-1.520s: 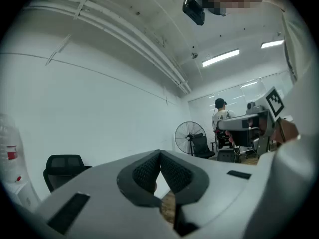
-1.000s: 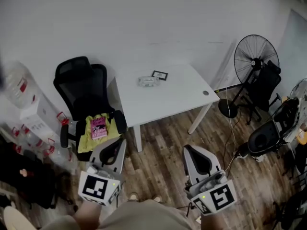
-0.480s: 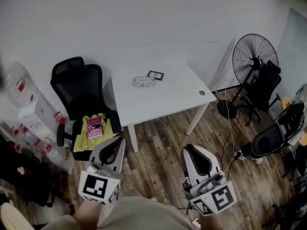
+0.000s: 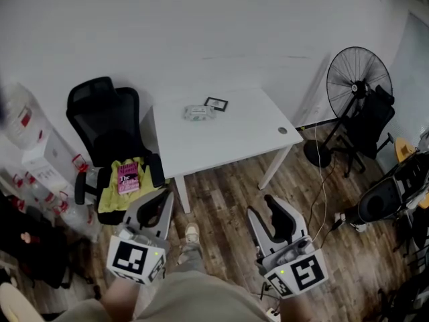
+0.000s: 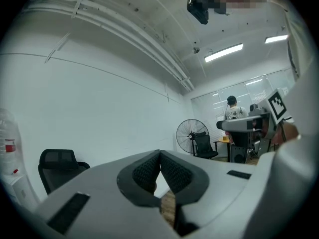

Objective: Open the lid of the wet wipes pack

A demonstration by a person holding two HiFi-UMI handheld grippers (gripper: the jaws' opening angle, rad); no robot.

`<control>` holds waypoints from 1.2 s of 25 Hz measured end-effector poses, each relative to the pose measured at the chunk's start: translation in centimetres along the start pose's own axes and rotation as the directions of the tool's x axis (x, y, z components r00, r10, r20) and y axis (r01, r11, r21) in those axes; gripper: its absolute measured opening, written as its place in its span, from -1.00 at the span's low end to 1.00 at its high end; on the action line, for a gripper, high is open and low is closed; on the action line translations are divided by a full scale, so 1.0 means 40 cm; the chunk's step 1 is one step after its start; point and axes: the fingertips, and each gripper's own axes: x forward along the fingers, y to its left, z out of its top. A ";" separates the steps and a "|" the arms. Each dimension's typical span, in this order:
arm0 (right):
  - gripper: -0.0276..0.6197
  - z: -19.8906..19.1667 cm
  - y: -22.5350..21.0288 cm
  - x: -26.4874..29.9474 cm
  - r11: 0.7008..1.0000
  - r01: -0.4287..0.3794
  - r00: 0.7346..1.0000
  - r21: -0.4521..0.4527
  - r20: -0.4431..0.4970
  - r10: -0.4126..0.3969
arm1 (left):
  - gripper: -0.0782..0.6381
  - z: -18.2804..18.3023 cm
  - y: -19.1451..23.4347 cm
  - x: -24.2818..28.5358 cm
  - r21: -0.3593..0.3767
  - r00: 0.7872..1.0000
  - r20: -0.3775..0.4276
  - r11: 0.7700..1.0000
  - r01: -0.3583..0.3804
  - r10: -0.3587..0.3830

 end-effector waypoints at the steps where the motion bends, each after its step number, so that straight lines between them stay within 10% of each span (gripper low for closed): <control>1: -0.39 -0.007 -0.009 0.012 1.000 -0.002 1.000 -0.004 -0.006 0.002 | -0.72 -0.005 0.005 0.016 -0.001 1.000 -0.002 1.000 0.001 -0.001; 30: -0.37 -0.223 -0.375 0.865 0.999 -0.014 0.969 -0.045 -0.249 0.002 | -0.72 -0.161 0.554 0.767 -0.031 0.987 -0.140 0.997 0.069 -0.073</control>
